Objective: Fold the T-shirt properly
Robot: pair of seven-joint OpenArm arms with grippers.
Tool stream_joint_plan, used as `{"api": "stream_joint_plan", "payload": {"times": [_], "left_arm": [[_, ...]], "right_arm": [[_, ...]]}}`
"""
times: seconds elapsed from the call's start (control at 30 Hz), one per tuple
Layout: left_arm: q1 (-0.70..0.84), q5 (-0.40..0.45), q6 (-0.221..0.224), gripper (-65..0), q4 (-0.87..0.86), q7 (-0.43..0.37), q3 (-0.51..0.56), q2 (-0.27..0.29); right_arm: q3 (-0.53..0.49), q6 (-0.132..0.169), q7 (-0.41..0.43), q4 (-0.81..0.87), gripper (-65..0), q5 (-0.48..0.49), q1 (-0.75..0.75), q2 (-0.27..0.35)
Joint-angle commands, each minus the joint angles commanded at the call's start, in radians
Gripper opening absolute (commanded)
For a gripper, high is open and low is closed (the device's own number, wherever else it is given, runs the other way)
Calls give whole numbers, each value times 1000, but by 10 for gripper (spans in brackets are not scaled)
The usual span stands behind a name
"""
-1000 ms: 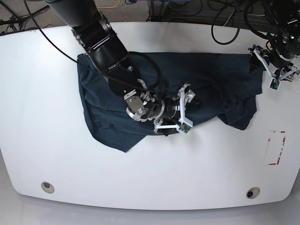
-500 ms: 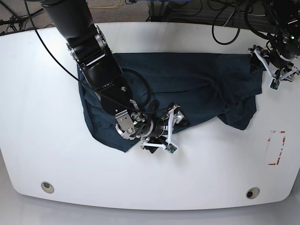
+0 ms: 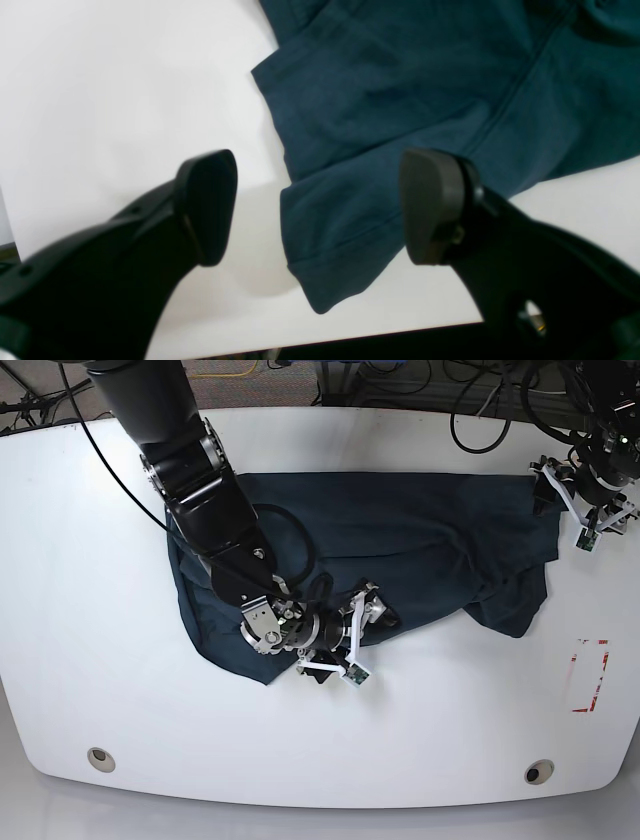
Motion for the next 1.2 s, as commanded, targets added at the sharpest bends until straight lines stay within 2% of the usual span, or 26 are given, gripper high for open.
{"api": "stream_joint_plan", "payload": {"times": [0.13,0.27,0.5,0.63,0.67,0.8,0.93,1.1,1.2], "left_arm": [[0,0,0,-181,0,0,0,0],[0,0,0,-181,0,0,0,0],[0,0,0,-181,0,0,0,0],[0,0,0,-181,-2,0,2,0],[0,0,0,-181,-2,0,2,0],[-2,2,0,-181,-2,0,25,0],[-6,2,0,-181,-2,0,57,-2],[-41,6,0,-181,-2,0,87,-2],[-55,32,0,-181,0,0,109,-2]], "right_arm": [[0,0,28,-55,-89,0,2,15],[0,0,109,-124,-89,0,2,18],[0,0,141,-175,-108,0,-3,18],[0,0,141,-175,-212,0,-3,18],[-2,0,141,-175,-270,0,-3,18],[-2,0,141,-175,-428,0,-2,18],[0,0,138,-172,-637,0,2,18],[2,-3,109,-115,-650,2,0,52],[2,-31,34,-5,-650,8,-6,80]]}}
